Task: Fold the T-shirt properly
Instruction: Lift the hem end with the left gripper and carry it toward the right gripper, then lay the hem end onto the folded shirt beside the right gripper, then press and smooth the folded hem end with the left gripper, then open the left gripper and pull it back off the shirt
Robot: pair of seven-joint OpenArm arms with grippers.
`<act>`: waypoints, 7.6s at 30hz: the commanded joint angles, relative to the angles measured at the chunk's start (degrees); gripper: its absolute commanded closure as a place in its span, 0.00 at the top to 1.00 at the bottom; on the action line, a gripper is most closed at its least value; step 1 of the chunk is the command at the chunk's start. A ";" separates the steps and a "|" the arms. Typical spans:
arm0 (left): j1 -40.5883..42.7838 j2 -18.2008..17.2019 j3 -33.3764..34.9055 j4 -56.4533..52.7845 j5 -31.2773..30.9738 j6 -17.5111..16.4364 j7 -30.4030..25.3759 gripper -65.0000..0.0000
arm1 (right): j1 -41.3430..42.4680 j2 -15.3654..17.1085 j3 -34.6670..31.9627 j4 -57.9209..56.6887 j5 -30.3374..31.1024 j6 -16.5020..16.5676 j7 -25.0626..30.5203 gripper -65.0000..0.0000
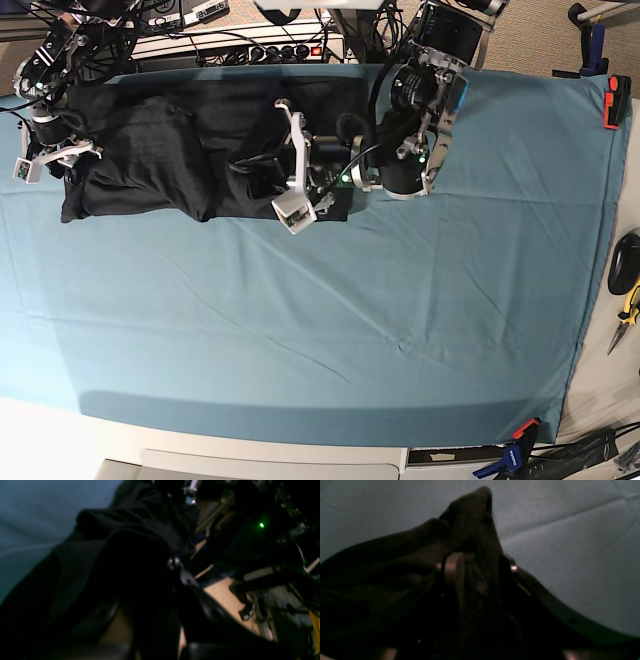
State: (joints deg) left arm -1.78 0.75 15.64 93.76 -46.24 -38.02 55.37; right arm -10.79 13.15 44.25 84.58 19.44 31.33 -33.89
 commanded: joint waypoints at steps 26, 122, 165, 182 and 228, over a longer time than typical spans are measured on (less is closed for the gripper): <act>-0.90 6.23 12.90 0.90 7.78 2.45 -2.86 0.41 | 0.46 1.14 0.33 0.83 0.68 0.15 1.25 0.36; -2.58 7.98 7.48 -7.72 32.13 23.08 -11.76 0.00 | 0.48 0.96 0.33 0.83 2.19 0.15 1.44 0.36; -4.74 8.25 11.56 -8.63 11.06 6.75 0.66 0.00 | 0.48 0.96 0.33 0.83 2.21 0.15 1.44 0.36; -4.50 7.80 14.88 -10.58 22.93 6.45 -9.11 0.00 | 0.48 0.96 0.33 0.83 3.26 0.15 1.33 0.36; -10.95 2.27 9.05 -15.87 5.79 -1.98 -1.88 0.00 | 0.48 0.96 0.33 0.83 3.72 0.17 1.36 0.36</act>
State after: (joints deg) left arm -11.22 1.89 24.60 76.86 -37.95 -39.31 54.92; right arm -10.79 13.02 44.25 84.58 22.44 31.31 -34.02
